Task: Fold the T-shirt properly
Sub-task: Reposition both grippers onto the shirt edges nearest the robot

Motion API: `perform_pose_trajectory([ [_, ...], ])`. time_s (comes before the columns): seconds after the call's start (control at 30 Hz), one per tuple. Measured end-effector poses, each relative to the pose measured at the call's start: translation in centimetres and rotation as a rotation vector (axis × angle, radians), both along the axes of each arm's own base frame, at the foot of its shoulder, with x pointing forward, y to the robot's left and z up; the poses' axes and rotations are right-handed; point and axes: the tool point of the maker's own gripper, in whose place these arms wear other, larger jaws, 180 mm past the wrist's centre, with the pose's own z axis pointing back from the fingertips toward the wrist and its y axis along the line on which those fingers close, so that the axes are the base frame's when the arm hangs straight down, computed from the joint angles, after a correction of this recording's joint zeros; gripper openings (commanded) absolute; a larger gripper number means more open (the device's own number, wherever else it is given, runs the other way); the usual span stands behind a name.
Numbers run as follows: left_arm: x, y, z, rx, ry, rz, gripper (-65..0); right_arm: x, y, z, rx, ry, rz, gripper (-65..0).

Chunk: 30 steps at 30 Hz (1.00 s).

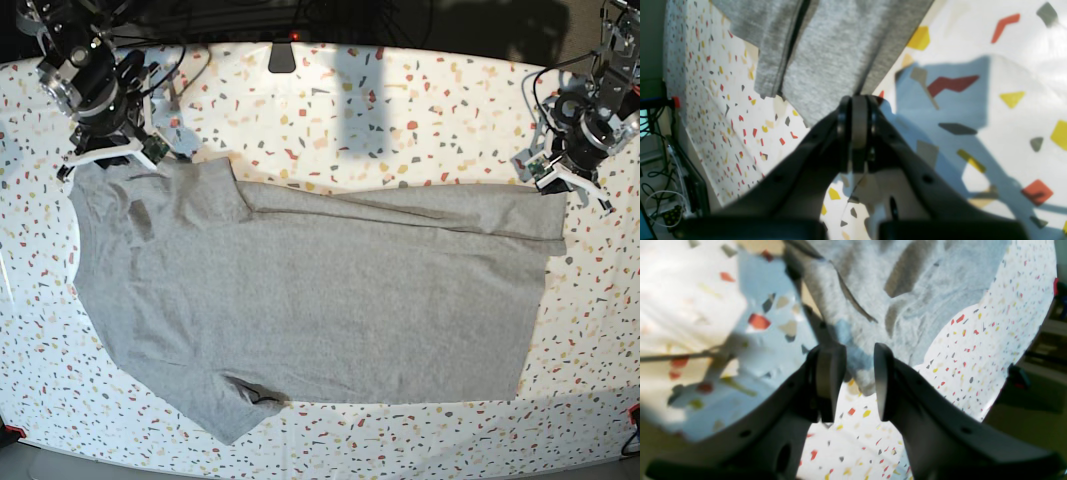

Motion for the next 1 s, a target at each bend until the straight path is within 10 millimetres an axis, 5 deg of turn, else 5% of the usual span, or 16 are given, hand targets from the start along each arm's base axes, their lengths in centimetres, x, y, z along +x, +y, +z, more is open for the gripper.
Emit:
perform_pose_trajectory([
  [0.13,0.5,-0.2,0.1,-0.003,-0.041,0.034,-65.0,-1.5,-0.5,-1.0,-0.017,0.049,-0.014,-44.1],
  [0.33,0.6,-0.5,0.0,-0.009,-0.051,0.047,-65.0,-2.3,-2.2,-3.0,-0.038,0.097,-0.045,-22.8],
  [0.47,0.7,-0.7,0.0,-0.007,-0.057,0.05,-65.0,-2.3,-2.6,-4.8,0.0,0.1,-0.02,-22.6],
  [0.83,0.8,-0.7,0.0,-0.006,-0.061,0.055,-65.0,1.3,-5.0,-5.0,-0.076,0.062,0.015,-22.7],
  [1.0,0.7,-0.5,-0.1,0.001,-0.055,0.065,-65.0,1.4,-5.2,-5.1,-0.08,0.065,0.011,-38.9],
])
